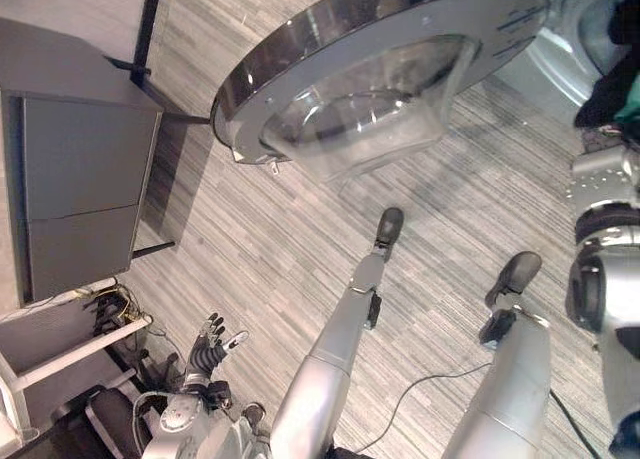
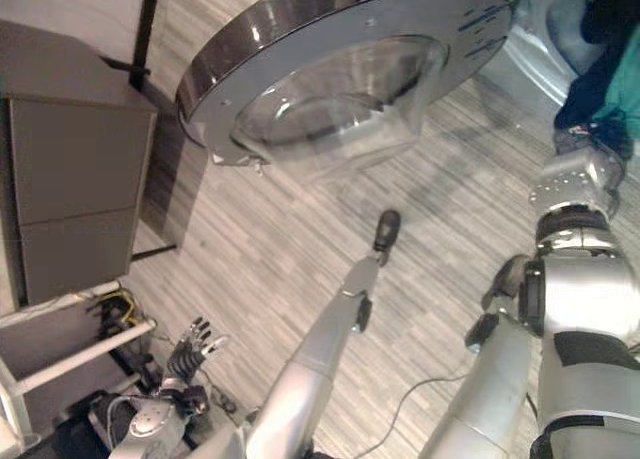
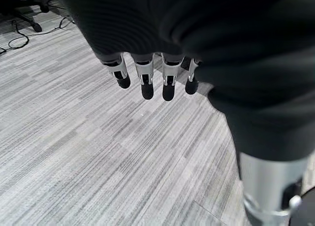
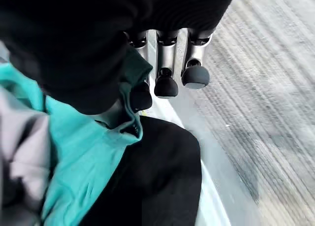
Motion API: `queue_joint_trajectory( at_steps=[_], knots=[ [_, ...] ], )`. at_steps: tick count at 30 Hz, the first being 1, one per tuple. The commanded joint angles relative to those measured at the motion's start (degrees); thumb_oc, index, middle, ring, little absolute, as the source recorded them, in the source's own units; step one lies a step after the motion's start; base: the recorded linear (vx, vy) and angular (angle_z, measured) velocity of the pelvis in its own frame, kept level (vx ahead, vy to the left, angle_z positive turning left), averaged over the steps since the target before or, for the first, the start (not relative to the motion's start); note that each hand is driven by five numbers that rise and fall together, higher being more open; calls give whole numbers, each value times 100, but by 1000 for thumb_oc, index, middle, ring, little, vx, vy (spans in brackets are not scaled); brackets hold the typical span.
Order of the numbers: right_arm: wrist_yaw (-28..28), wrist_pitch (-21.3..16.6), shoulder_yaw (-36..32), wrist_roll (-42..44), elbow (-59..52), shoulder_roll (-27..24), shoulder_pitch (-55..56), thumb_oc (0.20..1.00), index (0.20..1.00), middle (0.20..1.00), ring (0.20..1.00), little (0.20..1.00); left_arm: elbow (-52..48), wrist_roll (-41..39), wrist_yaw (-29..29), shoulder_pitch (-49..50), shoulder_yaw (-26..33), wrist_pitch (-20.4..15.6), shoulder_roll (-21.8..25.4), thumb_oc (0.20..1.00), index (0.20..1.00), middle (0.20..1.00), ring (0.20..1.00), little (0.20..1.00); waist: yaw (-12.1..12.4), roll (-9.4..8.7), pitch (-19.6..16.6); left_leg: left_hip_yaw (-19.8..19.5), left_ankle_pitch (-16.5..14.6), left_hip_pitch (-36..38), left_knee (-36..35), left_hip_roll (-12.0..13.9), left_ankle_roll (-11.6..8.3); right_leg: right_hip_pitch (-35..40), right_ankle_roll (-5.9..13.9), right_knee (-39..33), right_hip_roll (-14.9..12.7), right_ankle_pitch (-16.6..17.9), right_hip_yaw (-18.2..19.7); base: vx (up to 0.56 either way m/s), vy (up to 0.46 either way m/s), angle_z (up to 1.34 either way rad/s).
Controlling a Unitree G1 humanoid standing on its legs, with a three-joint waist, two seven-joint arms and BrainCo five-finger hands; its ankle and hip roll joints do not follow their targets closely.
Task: Grab the laundry basket,head to the washer,open it,put in the laundry and shut it.
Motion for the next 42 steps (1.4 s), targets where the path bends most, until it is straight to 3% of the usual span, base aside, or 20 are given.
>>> queue_joint_trajectory(
  at_steps=[1,3,5,7,10,13,15,16,17,18,21,22,23,24,26,27,30,34,42],
  knots=[
    [348,-1101,1170,-729,-2020,-680,-1797,200,200,200,200,200,314,-238,131,-43,85,12,416,1000,1000,1000,1000,1000,131,-138,42,132,-760,110,26,-44,-184,1005,229,-276,234,-709,142,14,-36,-14],
    [9,-1269,1451,-684,-1925,-1280,-2603,200,200,200,200,200,360,-194,130,-9,18,33,534,1000,1000,1000,1000,1000,172,-258,-129,99,-721,207,-124,-25,-233,1126,262,-433,215,-707,67,32,-25,-9],
    [-129,-1322,1606,-672,-1877,-1547,-2963,200,200,200,200,200,358,-158,138,-29,-37,31,551,1000,1000,1000,1000,1000,185,-237,-164,74,-699,241,-208,-26,-250,1136,279,-464,211,-711,51,35,-6,0],
    [-476,-1403,2015,-988,-1980,-2120,-3483,200,200,200,200,200,383,-35,87,107,-66,31,633,1000,1000,1000,1000,1000,172,-268,-301,23,-663,277,-286,-45,-290,1167,300,-488,199,-732,41,28,6,10],
    [-617,-1226,2305,-1248,-1823,-2385,-3619,200,200,200,200,200,380,48,76,146,-56,-19,607,1000,1000,1000,1000,1000,162,-208,-328,25,-660,243,-273,-70,-292,1094,307,-420,186,-747,82,6,14,8],
    [-527,-1117,2149,-1267,-1655,-2410,-3336,200,200,200,200,200,341,62,55,171,-57,-47,594,1000,1000,1000,1000,1000,166,-168,-328,45,-658,226,-282,-77,-280,1034,313,-385,172,-756,117,-1,10,7],
    [-416,-819,2149,-1402,-1255,-2351,-3050,200,200,200,200,200,324,28,78,126,-31,-73,561,1000,1000,1000,1000,1000,186,-121,-291,67,-648,223,-293,-75,-267,980,320,-355,160,-738,145,-3,5,2],
    [-231,-594,2053,-1395,-945,-2278,-2820,630,630,630,630,630,328,-2,90,105,-10,-96,559,1000,1000,1000,1000,1000,189,-120,-276,101,-640,218,-309,-65,-254,942,319,-339,162,-725,174,0,0,0],
    [-96,-450,1993,-1359,-759,-2177,-2629,1000,1000,1000,1000,1000,319,-46,83,69,0,-105,537,1000,1000,1000,1000,1000,181,-105,-236,114,-639,210,-306,-56,-242,924,318,-336,165,-710,195,0,0,0],
    [116,-260,1865,-1295,-473,-1943,-2287,1000,1000,1000,1000,1000,274,-116,65,4,27,-106,491,1000,1000,1000,1000,1000,162,-66,-175,148,-622,200,-318,-43,-232,918,311,-368,173,-693,205,-97,43,-1],
    [212,-238,1672,-1210,-497,-1762,-2018,1000,1000,1000,1000,1000,236,-142,72,23,69,-115,494,1000,1000,1000,1000,1000,169,-51,-122,160,-475,140,-322,-6,-211,839,293,-369,206,-535,185,-34,19,-6],
    [320,-507,974,-796,-936,-1048,-1133,1000,1000,1000,1000,1000,222,-241,121,7,120,-62,345,1000,1000,1000,1000,1000,72,-26,-6,198,-476,154,-336,15,-177,850,267,-407,247,-501,207,-85,45,-13],
    [290,-518,893,-819,-1011,-1017,-1023,1000,1000,1000,1000,1000,219,-241,120,38,128,-60,381,1000,1000,1000,1000,1000,76,-60,-24,198,-476,165,-337,14,-177,862,266,-411,247,-502,206,61,-8,-23],
    [409,-791,527,-546,-1554,-548,-604,1000,1000,1000,1000,1000,232,-285,157,-23,154,-27,259,1000,1000,1000,1000,1000,8,-76,23,214,-599,219,-337,16,-176,939,264,-448,268,-589,233,70,-32,-21],
    [524,-926,328,-483,-1761,-277,-254,1000,1000,1000,1000,1000,260,-302,161,-29,181,-32,276,1000,1000,1000,1000,1000,9,-116,48,207,-601,259,-335,17,-169,1004,255,-468,279,-589,218,-13,-25,-20],
    [777,-1081,38,-214,-2174,170,203,1000,1000,1000,1000,1000,263,-316,170,-76,178,-29,176,1000,1000,1000,1000,1000,-14,-82,156,205,-465,232,-330,47,-150,980,219,-470,330,-461,192,-14,-29,-13],
    [1023,-1159,-12,-100,-2419,441,520,1000,1000,1000,1000,1000,262,-319,135,-87,186,-29,157,1000,1000,1000,1000,1000,-41,-140,142,209,-595,341,-336,32,-165,1104,230,-494,320,-579,197,-17,-11,1],
    [2214,-1303,-116,394,-4223,1659,2394,1000,1000,1000,1000,1000,221,-226,7,-72,261,-14,-124,1000,1000,1000,1000,1000,-194,-273,331,203,-571,556,-328,95,-169,1385,186,-617,385,-551,123,-24,-24,4],
    [3468,-750,335,570,-5443,2060,4485,1000,1000,1000,1000,1000,431,-56,-277,92,473,14,-297,1000,1000,1000,1000,1000,-384,-562,329,181,-487,991,-423,220,-200,1906,156,-903,479,-435,4,-45,-18,-1]
  ],
)
